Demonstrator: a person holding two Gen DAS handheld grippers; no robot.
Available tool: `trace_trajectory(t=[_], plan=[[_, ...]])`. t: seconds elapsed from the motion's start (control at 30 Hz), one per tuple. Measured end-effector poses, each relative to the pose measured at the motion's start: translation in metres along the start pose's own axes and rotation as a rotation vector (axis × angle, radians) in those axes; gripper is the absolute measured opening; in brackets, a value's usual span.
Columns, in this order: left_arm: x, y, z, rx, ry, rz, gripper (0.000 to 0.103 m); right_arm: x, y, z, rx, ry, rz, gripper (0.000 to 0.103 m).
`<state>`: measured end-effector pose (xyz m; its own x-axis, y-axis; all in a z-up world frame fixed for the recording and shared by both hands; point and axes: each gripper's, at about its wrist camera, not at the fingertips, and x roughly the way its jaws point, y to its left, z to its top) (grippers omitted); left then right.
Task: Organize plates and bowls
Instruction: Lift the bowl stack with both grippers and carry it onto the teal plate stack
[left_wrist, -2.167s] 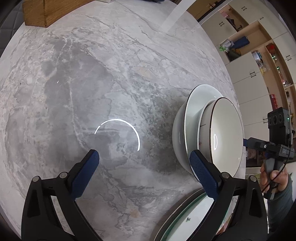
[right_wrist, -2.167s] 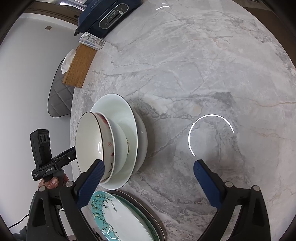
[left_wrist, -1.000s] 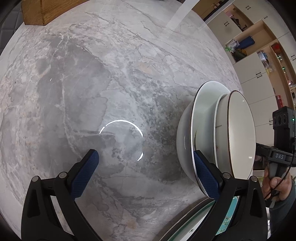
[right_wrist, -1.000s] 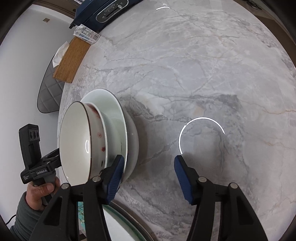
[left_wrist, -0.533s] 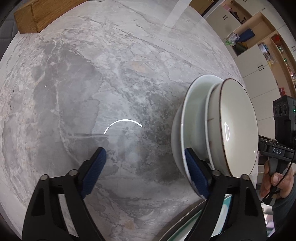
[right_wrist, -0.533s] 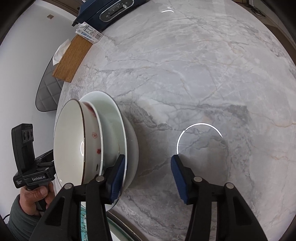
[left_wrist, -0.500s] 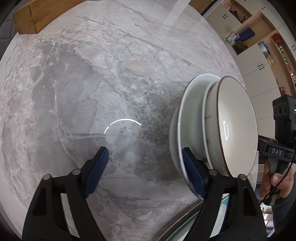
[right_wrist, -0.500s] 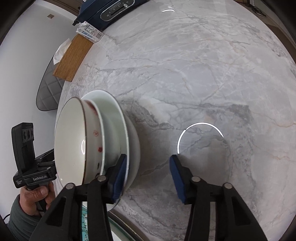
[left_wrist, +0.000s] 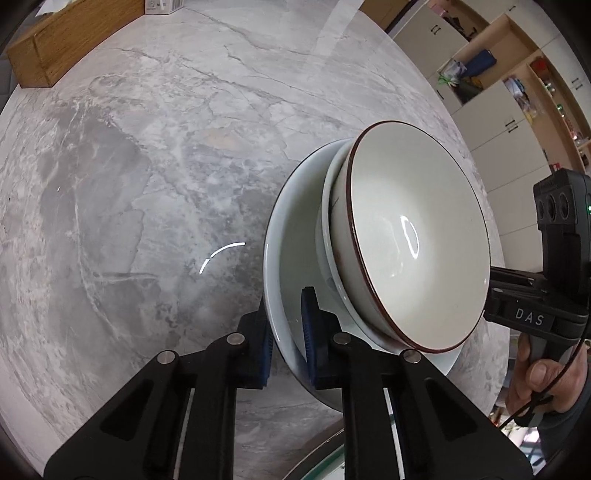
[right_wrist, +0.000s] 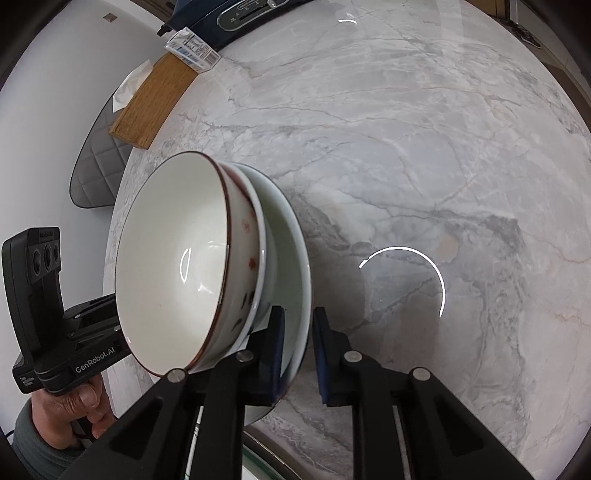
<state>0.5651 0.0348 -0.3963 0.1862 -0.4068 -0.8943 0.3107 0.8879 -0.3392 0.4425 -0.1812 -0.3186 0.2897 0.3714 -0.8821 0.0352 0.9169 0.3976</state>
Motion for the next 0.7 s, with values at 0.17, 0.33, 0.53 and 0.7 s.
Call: trace_trajectory(t=[0.17, 0.33, 0.53, 0.7], plan=[[-0.006, 0.009, -0.005, -0.002, -0.006, 0.006, 0.011, -0.001, 0.001, -0.001, 0.009, -0.003, -0.004, 0.017], [-0.015, 0.005, -0.005, 0.000, -0.009, 0.014, 0.011, -0.004, 0.004, -0.002, 0.010, -0.024, -0.008, 0.017], [-0.031, -0.004, -0.003, 0.005, -0.032, 0.027, 0.011, -0.012, 0.009, -0.003, 0.006, -0.036, -0.007, 0.017], [-0.053, -0.010, -0.006, 0.015, -0.058, 0.029, 0.011, -0.028, 0.016, -0.006, -0.011, -0.050, 0.004, 0.017]])
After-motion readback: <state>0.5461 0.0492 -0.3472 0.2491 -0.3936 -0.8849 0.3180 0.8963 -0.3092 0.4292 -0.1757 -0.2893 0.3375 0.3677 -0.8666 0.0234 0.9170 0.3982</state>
